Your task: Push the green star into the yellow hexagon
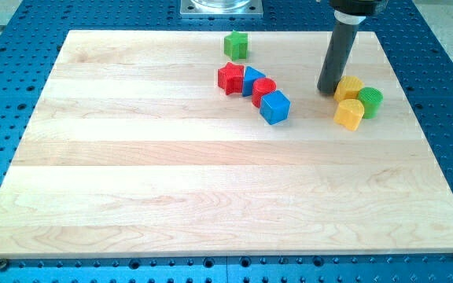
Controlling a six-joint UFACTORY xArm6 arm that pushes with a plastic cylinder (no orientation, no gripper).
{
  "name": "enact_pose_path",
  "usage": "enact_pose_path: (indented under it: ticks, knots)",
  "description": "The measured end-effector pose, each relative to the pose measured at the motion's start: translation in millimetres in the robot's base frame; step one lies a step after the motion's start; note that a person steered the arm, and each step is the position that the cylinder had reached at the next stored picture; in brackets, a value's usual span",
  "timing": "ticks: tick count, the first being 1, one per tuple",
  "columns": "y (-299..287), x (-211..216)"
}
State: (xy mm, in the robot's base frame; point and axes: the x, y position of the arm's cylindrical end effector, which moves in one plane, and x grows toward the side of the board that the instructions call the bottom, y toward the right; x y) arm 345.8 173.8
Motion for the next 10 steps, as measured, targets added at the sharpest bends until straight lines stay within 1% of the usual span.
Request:
enact_pose_path:
  ticks: [1, 2, 3, 4, 5, 6, 7, 8, 9, 10]
  knots:
    - [-31, -12]
    - [-36, -16]
    - [-51, -57]
    - [-120, -57]
    - [-156, -73]
    - [-228, -86]
    - [-250, -106]
    - [-225, -129]
    - [-177, -124]
    - [-119, -107]
